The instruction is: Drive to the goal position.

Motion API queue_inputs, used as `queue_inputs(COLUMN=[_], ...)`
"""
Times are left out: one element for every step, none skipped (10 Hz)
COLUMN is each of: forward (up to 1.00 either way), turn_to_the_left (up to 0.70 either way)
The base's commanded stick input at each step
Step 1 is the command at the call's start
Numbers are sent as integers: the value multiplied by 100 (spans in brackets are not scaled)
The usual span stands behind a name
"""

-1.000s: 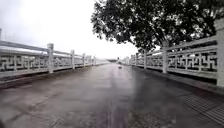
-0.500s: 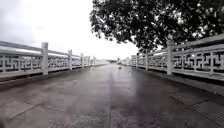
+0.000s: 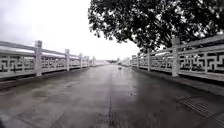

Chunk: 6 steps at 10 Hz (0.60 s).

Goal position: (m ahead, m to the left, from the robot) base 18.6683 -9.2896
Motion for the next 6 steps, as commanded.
queue_inputs(forward=[69,69,69,69,69,69], turn_to_the_left=[2,7,13,12,1,1])
